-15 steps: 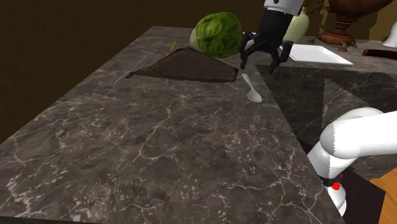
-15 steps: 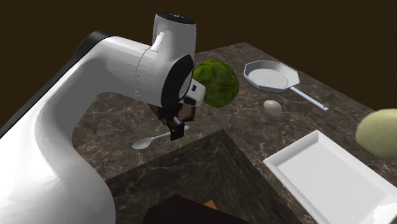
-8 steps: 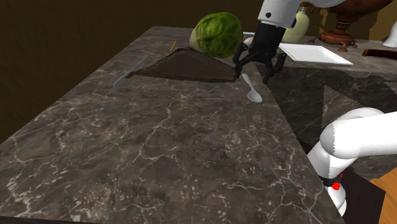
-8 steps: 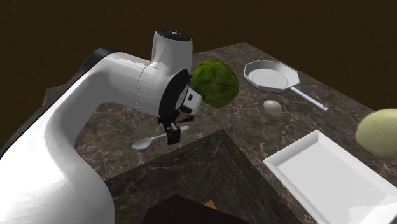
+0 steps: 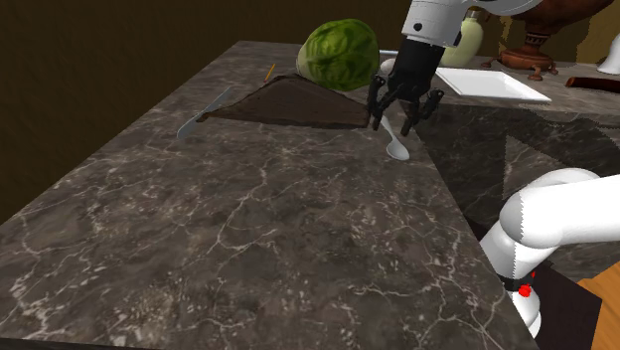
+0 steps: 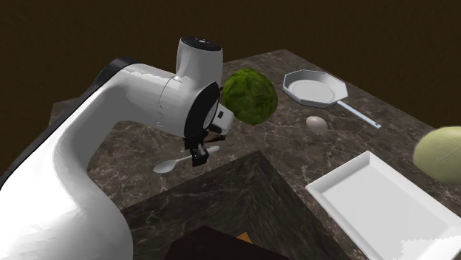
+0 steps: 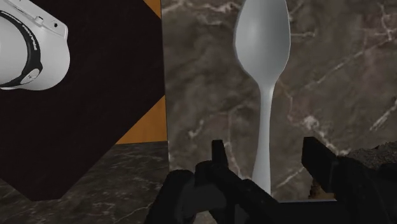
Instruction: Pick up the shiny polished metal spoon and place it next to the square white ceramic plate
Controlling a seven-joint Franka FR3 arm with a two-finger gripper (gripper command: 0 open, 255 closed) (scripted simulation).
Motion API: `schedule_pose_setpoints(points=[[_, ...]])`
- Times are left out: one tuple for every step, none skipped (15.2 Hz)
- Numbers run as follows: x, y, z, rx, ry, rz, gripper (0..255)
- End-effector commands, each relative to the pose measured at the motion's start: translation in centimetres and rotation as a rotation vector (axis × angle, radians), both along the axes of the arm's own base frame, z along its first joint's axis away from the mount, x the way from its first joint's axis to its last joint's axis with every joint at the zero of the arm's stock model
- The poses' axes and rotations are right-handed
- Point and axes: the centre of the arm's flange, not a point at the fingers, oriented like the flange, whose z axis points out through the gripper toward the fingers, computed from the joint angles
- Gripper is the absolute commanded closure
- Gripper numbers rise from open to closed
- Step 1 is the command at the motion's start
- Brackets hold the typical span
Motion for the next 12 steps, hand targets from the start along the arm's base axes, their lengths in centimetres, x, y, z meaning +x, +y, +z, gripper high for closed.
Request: schedule_pose_setpoints(points=[[0.0, 0.0, 0.0, 0.0, 0.0, 0.0, 255], [0.0, 0.0, 0.0, 0.0, 0.0, 0.0, 255], [0.0, 0.0, 0.0, 0.0, 0.0, 0.0, 255], [0.0, 0.0, 0.0, 0.0, 0.0, 0.0, 255], [0.0, 0.0, 0.0, 0.0, 0.0, 0.0, 255], [0.0, 0.0, 0.0, 0.0, 0.0, 0.0, 255], [0.0, 0.0, 0.0, 0.0, 0.0, 0.0, 255], [0.0, 0.0, 0.0, 0.0, 0.0, 0.0, 255], [0.0, 0.0, 0.0, 0.0, 0.0, 0.0, 255], [0.0, 0.0, 0.5, 0.0, 0.0, 0.0, 255], [0.0, 0.0, 1.1, 0.0, 0.0, 0.0, 255], [0.0, 0.0, 1.6, 0.0, 0.0, 0.0, 255]])
